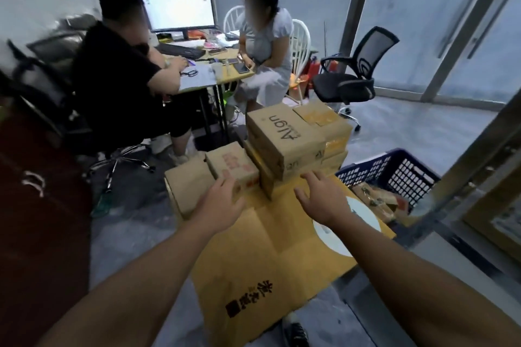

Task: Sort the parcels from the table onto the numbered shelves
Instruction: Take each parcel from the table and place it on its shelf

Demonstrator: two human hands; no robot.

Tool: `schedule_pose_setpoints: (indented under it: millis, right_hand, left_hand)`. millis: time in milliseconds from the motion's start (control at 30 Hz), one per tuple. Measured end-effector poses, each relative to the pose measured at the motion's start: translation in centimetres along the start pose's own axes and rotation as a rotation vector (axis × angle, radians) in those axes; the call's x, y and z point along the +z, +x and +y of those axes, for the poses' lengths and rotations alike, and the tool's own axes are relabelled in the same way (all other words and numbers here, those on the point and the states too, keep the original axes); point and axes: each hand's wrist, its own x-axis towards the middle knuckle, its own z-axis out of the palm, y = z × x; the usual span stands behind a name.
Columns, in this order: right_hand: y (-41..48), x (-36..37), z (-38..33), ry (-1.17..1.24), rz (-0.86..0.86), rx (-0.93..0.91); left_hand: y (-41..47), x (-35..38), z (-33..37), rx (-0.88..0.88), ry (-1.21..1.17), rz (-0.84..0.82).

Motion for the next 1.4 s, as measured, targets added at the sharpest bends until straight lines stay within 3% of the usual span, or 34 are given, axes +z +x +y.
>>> schedule_pose_setpoints:
  millis: [367,733,1000,1400]
  right_hand:
    - [11.3,-2.6,4.1,0.208,0.055,0.105]
    - [13.6,-0.8,5.3,0.403,0.075,0.182]
    - [10.9,-0.4,5.0,0.659,0.116,0.182]
    - [-1.2,2.5,1.9,0.842,-0.024,0.086]
  left_hand:
    - [9.7,0.9,7.1,-0.047,-0.154,0.091]
    - [12.6,4.5,10.3,-0.144,-0.254,0.127]
    - [9.2,3.9,7.8,-0.106,-0.359,0.106]
    - [-5.3,4.1,4.7,-0.131,-0.637,0.239]
